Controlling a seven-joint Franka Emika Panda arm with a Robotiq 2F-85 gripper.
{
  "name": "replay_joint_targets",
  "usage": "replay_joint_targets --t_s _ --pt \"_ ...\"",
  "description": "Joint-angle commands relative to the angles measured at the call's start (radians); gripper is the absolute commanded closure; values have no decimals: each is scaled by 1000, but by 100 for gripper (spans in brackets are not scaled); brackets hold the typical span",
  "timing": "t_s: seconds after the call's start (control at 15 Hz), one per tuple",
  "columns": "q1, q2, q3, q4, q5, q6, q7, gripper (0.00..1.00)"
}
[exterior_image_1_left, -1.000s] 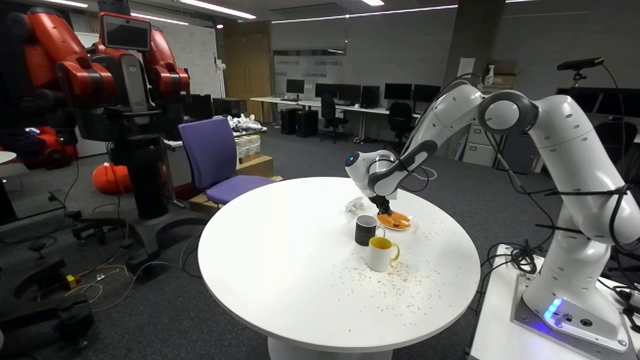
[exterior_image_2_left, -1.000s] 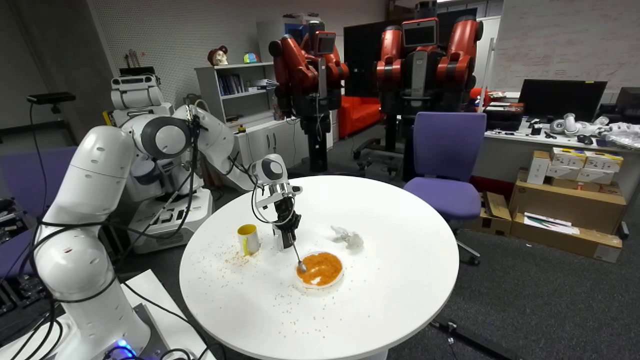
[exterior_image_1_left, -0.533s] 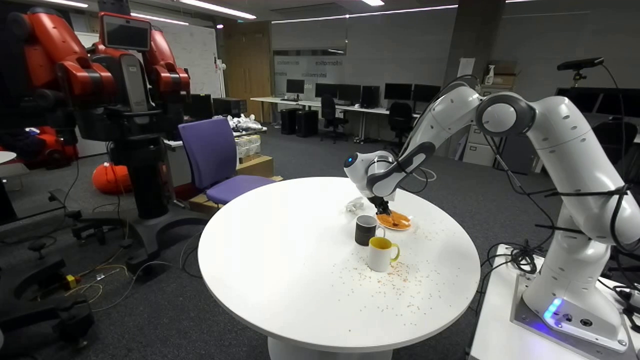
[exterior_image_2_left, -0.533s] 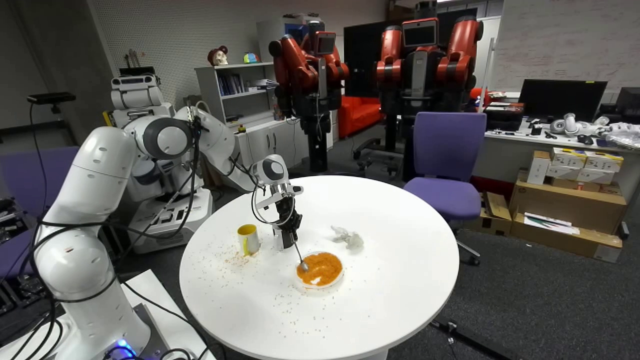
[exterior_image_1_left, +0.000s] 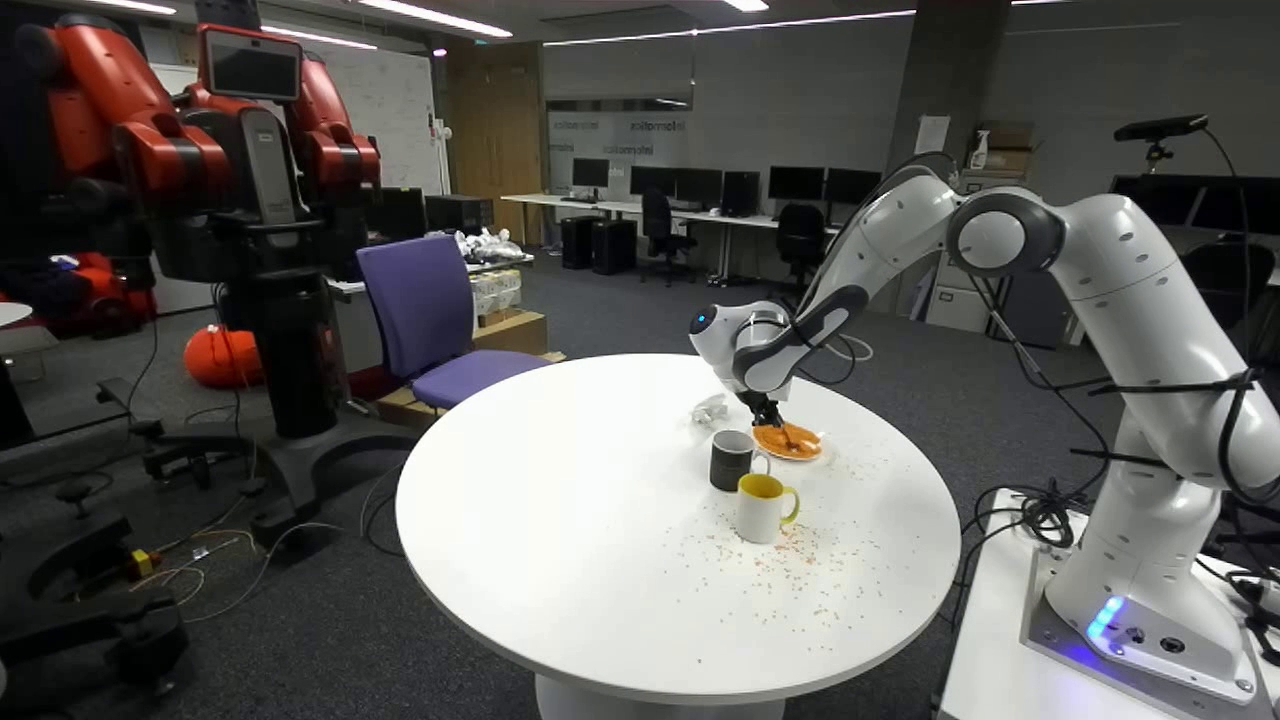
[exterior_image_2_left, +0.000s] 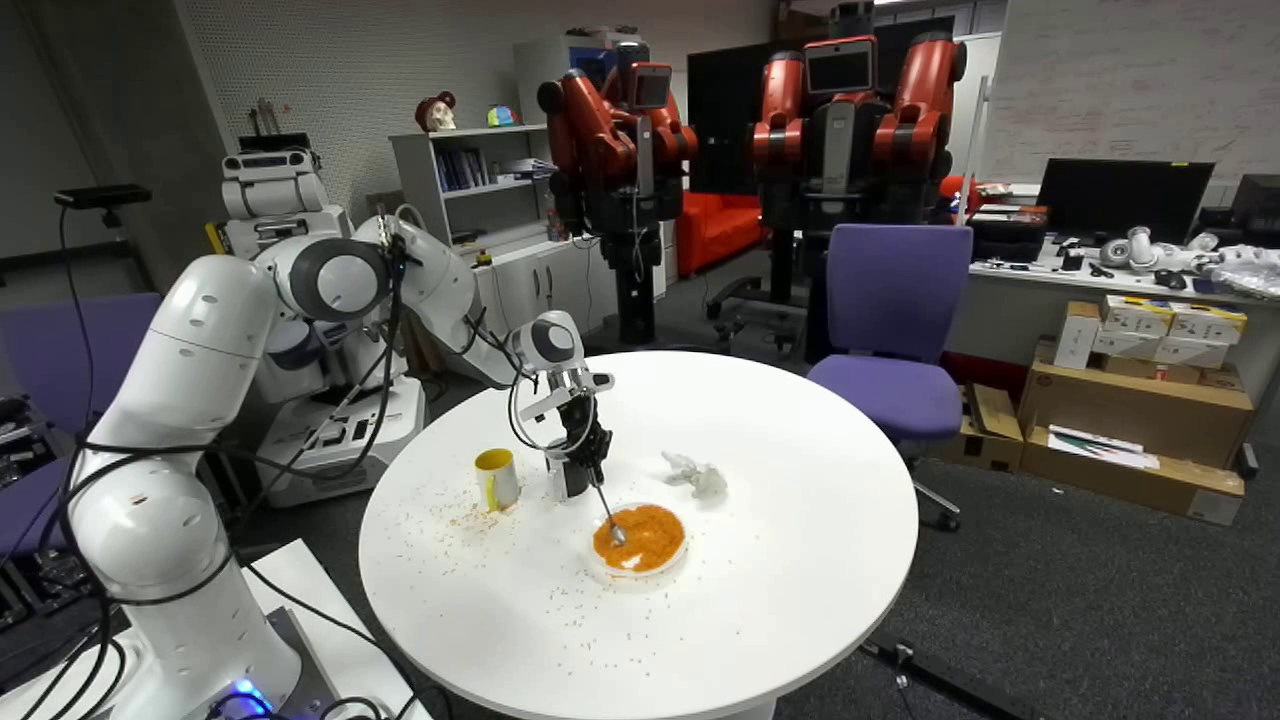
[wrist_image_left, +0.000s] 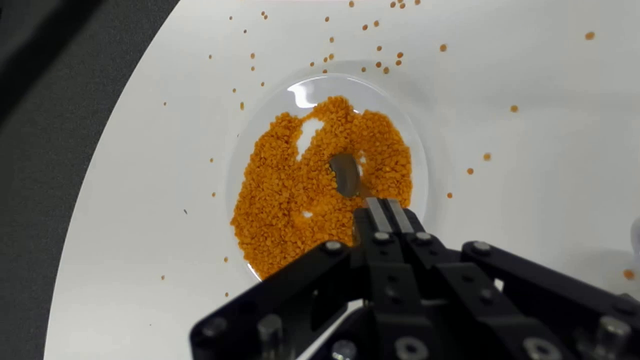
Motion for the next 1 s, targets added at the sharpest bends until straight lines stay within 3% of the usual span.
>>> replay_joint_targets --t_s 0.0,0.93 --pt "12 31 -24 39 -19 11 25 100" --pt "15 102 -56 69 -151 87 80 100"
